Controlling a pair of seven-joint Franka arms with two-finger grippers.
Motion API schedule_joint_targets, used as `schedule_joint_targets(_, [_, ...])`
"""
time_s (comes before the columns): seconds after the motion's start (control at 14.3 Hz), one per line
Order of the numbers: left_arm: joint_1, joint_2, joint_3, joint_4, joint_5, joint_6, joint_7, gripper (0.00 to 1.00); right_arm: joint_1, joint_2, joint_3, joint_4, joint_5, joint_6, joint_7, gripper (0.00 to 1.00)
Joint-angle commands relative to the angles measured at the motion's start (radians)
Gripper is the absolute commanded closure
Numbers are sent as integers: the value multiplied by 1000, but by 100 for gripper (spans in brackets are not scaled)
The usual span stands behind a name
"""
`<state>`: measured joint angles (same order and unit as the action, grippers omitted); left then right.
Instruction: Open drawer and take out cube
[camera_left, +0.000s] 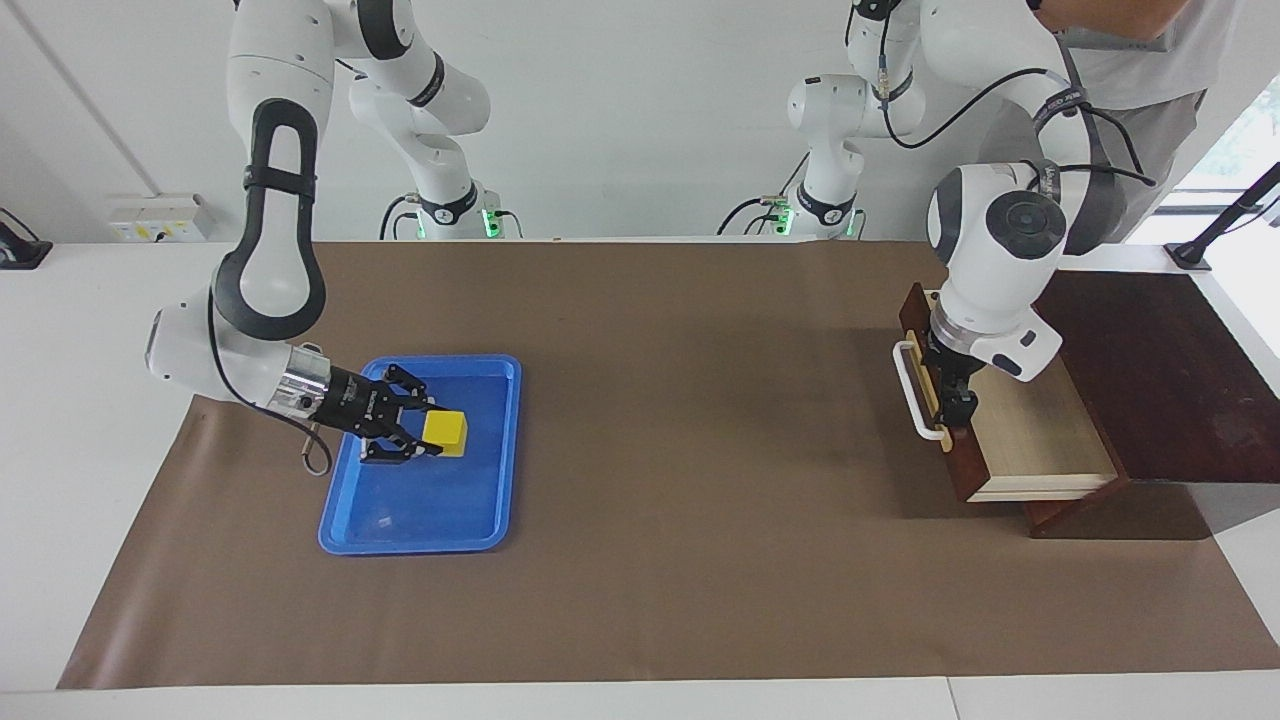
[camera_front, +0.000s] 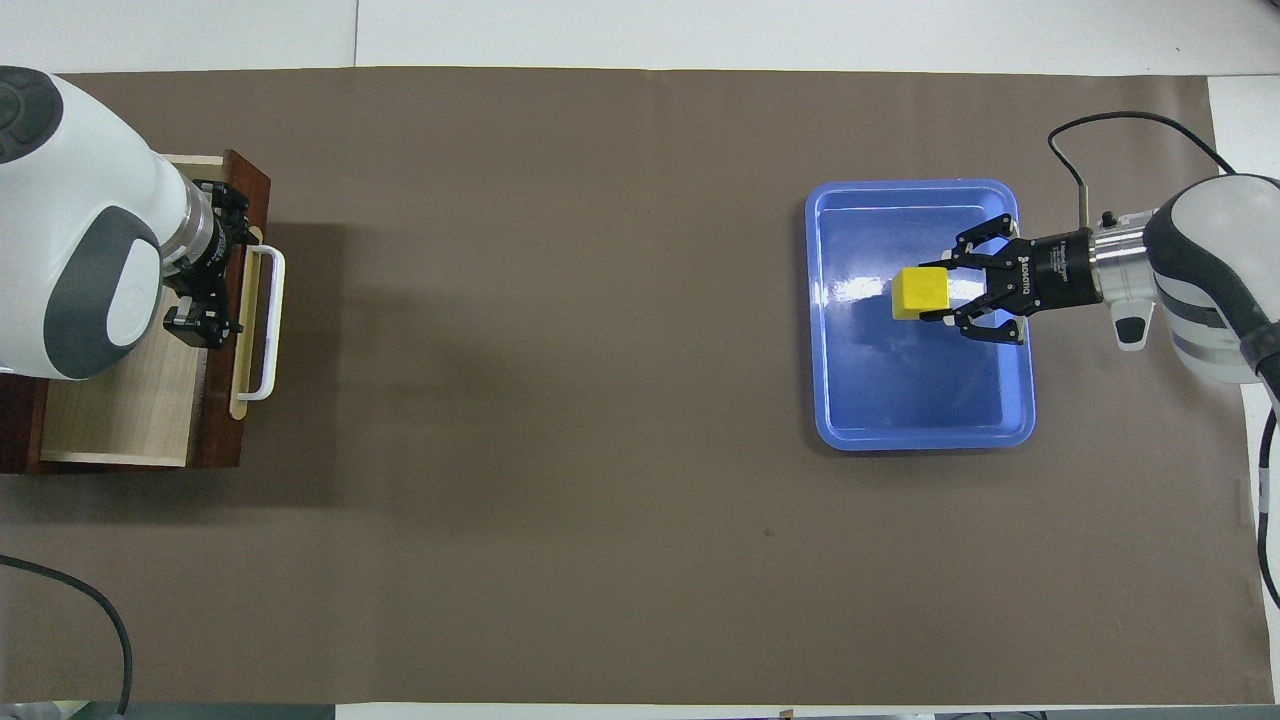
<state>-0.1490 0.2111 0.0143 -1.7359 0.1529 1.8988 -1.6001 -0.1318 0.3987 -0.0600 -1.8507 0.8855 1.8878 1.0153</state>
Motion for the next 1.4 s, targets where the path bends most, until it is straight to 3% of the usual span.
schedule_joint_targets(0.0, [14, -22, 62, -28, 5, 54, 112, 0, -19, -1, 9, -56, 27, 25, -102, 100])
schedule_joint_targets(0.49, [34, -18, 186, -34, -44, 97, 328, 0, -25, -6, 8, -93, 26, 59, -122, 100])
schedule_joint_targets(1.05, [37, -21, 245, -51, -61, 103, 427, 0, -13, -14, 6, -139, 15, 94, -202, 100])
schedule_joint_targets(1.12, [34, -18, 245, -42, -62, 97, 428, 0, -8, -14, 6, -139, 12, 94, -196, 76])
schedule_joint_targets(1.19, [28, -15, 233, -28, -62, 88, 431, 0, -5, -14, 6, -139, 10, 94, -193, 39])
schedule_joint_targets(1.26, [25, -16, 214, -22, -62, 71, 436, 0, -3, -14, 6, -139, 9, 94, -190, 21])
schedule_joint_targets(1.33, [29, -22, 176, -18, -62, 45, 445, 0, -6, -14, 5, -134, -3, 90, -189, 12])
